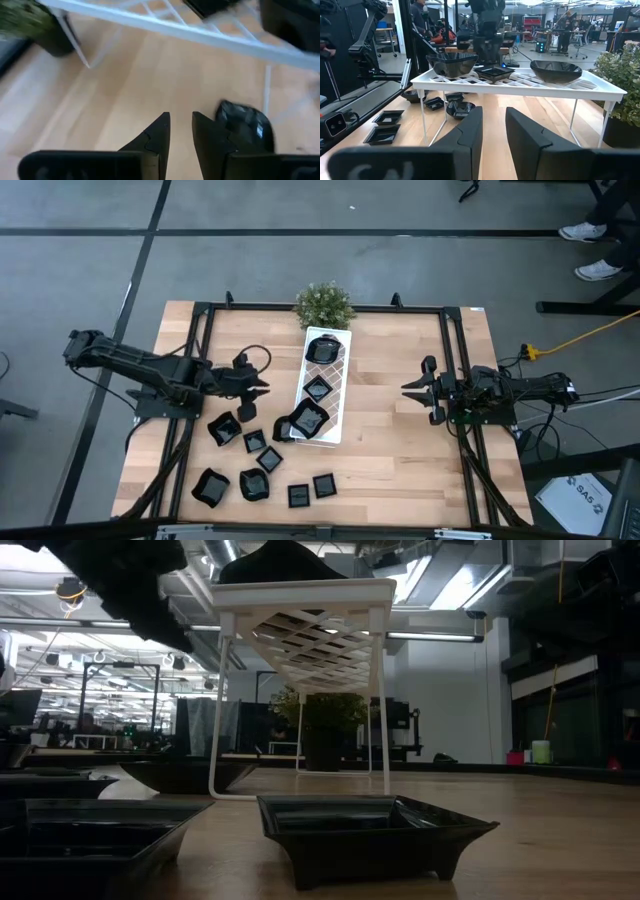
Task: Pick & Place Mini shaped plates
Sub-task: Stack the top distorted square plate on top of the distorted square plate on the shelf
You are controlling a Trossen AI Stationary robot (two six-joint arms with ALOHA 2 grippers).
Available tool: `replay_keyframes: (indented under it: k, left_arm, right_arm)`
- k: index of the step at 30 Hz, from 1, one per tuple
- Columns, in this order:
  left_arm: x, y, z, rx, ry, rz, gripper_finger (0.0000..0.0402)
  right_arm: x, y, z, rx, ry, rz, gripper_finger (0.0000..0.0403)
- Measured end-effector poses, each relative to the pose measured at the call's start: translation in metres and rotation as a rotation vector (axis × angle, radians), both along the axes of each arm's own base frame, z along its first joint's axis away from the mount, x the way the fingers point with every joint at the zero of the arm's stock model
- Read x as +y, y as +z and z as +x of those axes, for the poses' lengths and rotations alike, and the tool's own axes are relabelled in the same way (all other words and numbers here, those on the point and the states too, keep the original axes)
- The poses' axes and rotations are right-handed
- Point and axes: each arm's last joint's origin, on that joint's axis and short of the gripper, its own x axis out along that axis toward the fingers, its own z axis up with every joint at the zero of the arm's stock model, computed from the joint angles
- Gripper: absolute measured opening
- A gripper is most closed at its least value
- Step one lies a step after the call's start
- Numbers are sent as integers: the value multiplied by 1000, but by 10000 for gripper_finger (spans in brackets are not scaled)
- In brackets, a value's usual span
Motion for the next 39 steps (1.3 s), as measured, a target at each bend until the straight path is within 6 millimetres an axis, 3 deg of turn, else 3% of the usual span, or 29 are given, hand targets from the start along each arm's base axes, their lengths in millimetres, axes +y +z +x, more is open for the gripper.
replay_keyframes:
  k: [17, 39]
  left_arm:
    - [-23, -24, -6, 249, -94, -179, 75]
    - [-45, -25, -13, 269, -122, -291, 75]
  right_arm:
    - [0, 0, 0, 0, -1, 0, 85]
    - [0, 0, 0, 0, 0, 0, 85]
